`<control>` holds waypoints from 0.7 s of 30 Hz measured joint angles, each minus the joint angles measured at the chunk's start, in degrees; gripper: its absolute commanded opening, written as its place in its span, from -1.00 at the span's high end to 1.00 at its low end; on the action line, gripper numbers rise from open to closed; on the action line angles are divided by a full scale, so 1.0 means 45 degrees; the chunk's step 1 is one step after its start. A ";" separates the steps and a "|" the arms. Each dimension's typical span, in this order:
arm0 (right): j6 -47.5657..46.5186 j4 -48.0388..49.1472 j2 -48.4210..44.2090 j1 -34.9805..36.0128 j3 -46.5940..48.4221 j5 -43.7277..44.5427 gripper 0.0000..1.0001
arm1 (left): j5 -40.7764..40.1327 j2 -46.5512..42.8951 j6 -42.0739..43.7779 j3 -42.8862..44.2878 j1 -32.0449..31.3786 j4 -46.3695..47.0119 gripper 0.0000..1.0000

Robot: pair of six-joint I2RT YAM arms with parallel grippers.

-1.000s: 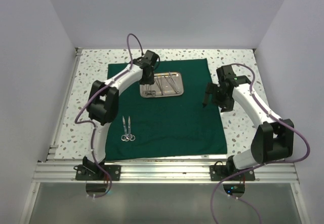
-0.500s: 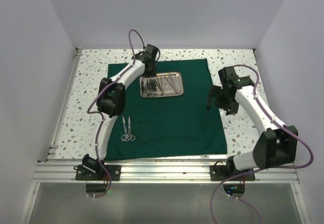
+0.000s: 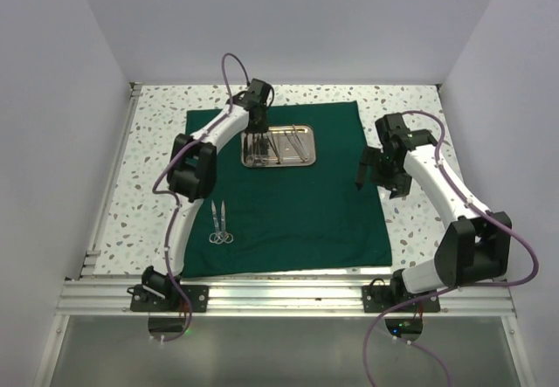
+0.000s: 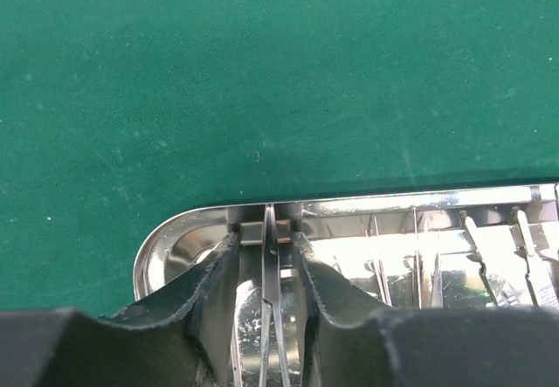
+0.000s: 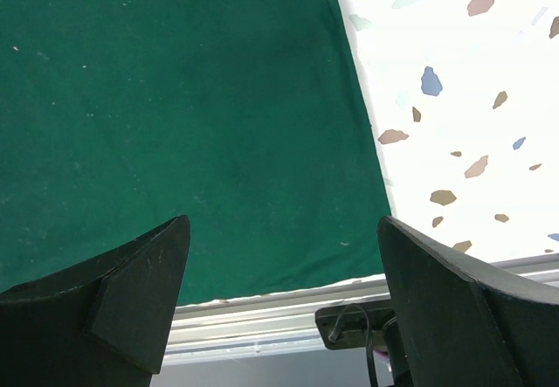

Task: Open and lay out the surgical kit
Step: Pick up the medical item from the container.

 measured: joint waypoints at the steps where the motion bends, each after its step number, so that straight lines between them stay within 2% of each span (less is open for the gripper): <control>1: 0.0010 0.0010 0.0049 0.0000 0.0005 0.0000 -0.85 | -0.0024 -0.0044 0.0053 -0.0131 -0.0019 0.0170 0.36; 7: 0.0044 0.0029 0.0345 0.0000 0.0015 -0.0005 -0.86 | -0.0185 -0.0393 0.0223 -0.0971 -0.0107 0.0967 0.62; 10: 0.0039 0.0039 0.0471 0.0000 0.0053 -0.0005 -0.86 | -0.0233 -0.0423 0.0257 -0.1054 -0.0107 0.1073 0.91; 12: 0.0029 0.0058 0.0563 0.0000 0.0126 -0.0010 -0.86 | -0.0228 -0.0423 0.0267 -0.1054 -0.0112 0.1107 1.00; 21: -0.0068 0.0223 0.0933 0.0000 0.0442 -0.0019 -0.86 | -0.0058 0.0083 0.0282 0.0253 -0.0102 0.0117 1.00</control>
